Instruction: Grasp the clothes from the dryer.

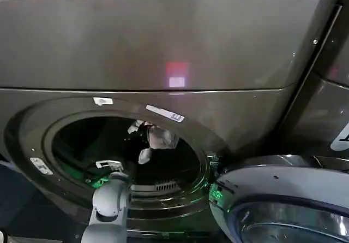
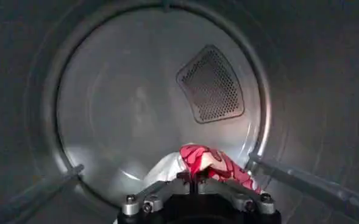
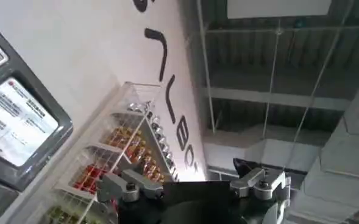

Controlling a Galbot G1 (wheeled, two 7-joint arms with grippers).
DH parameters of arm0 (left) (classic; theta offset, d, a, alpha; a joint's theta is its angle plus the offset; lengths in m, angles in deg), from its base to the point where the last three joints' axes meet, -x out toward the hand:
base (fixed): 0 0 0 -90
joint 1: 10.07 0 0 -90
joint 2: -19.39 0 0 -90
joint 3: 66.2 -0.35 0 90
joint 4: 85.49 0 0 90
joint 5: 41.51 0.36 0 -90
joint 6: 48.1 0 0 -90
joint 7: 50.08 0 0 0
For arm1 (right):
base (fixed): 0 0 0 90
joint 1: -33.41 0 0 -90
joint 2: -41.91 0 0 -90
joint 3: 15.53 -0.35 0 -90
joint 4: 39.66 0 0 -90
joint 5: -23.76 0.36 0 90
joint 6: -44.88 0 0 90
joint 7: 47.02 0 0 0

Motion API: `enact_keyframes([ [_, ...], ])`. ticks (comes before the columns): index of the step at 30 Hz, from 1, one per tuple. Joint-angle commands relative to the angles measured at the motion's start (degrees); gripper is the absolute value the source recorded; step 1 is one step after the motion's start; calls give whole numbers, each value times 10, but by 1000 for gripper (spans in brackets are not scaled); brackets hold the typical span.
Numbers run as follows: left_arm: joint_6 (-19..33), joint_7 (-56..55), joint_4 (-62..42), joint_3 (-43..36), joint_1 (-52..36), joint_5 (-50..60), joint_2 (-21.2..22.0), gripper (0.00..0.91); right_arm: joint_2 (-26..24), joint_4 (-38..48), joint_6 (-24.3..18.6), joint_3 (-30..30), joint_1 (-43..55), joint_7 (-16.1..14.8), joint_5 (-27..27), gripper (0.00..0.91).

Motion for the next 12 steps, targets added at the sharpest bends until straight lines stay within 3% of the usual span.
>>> enact_keyframes([
  [1,-2,4,-2,-2,-1,2,3,0,0,1,1,0,2,-2,-1,907],
  [12,-10,7,-3,-3,-5,0,1,0,0,1,1,1,4,-2,-2,907],
])
